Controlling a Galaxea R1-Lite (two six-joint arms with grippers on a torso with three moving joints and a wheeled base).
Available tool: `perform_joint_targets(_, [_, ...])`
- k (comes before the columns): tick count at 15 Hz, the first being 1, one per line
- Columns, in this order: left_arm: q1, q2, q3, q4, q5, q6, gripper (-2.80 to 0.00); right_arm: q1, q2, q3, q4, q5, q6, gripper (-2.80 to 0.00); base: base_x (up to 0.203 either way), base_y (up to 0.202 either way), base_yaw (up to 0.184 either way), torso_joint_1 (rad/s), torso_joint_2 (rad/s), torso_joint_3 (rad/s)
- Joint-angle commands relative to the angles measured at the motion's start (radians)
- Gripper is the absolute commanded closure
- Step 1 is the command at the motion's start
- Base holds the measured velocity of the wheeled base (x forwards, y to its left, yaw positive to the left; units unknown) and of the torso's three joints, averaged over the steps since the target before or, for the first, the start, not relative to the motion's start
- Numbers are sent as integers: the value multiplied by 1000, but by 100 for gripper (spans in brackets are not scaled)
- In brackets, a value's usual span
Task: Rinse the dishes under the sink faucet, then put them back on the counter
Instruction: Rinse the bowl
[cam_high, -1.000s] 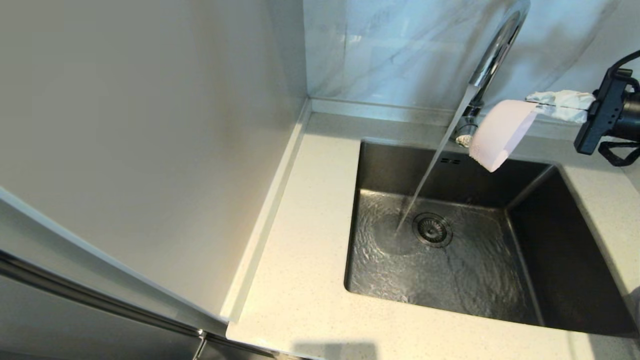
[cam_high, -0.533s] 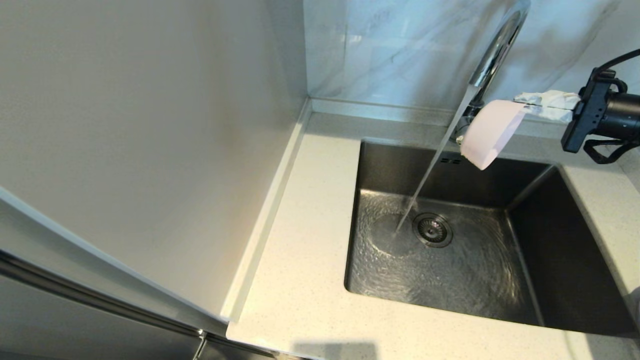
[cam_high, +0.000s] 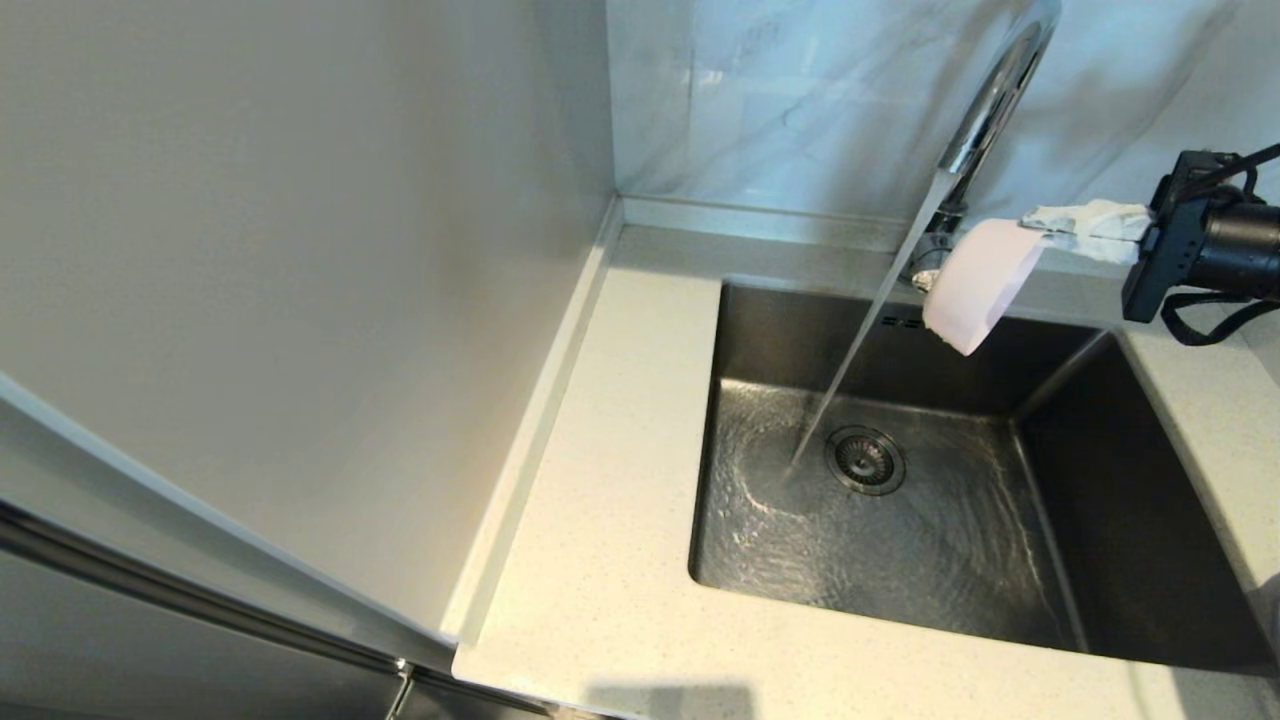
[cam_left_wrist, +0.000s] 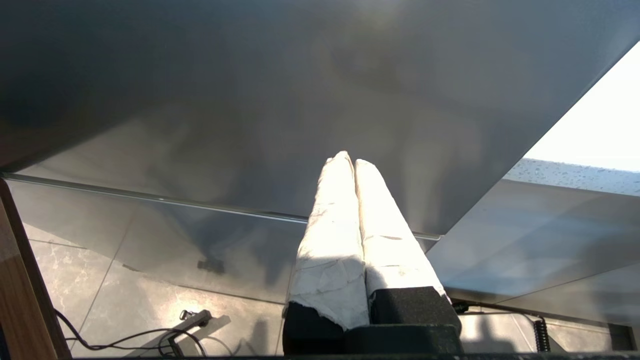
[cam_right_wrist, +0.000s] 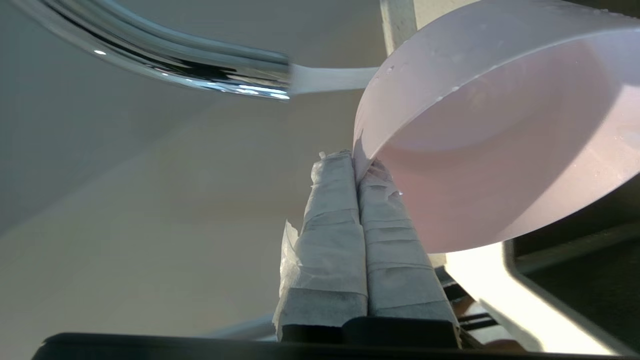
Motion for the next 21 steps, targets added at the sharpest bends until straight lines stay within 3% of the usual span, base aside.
perform_joint_targets(1, [0,0,0,0,0,-1,0,6,-18,-57,80,-12,17,0,0,0,0,0,0,0])
perform_joint_targets(3, [0,0,0,0,-1,-1,0,48,7,-164,363,-146,23,0,0,0,0,0,0,0])
perform_joint_targets(4, [0,0,0,0,0,-1,0,70,19,-193,511,-208,-46,0,0,0,0,0,0,0])
perform_joint_targets(7, [0,0,0,0,-1,-1,0,124,30,-234,822,-385,-468,0,0,0,0,0,0,0])
perform_joint_targets(8, [0,0,0,0,0,-1,0,135,32,-268,867,-416,-507,0,0,0,0,0,0,0])
perform_joint_targets(12, [0,0,0,0,0,-1,0,158,35,-296,817,-383,-492,0,0,0,0,0,0,0])
perform_joint_targets(16, [0,0,0,0,0,-1,0,209,44,-299,648,-355,-375,0,0,0,0,0,0,0])
perform_joint_targets(21, [0,0,0,0,0,-1,0,233,61,-351,632,-358,-375,0,0,0,0,0,0,0])
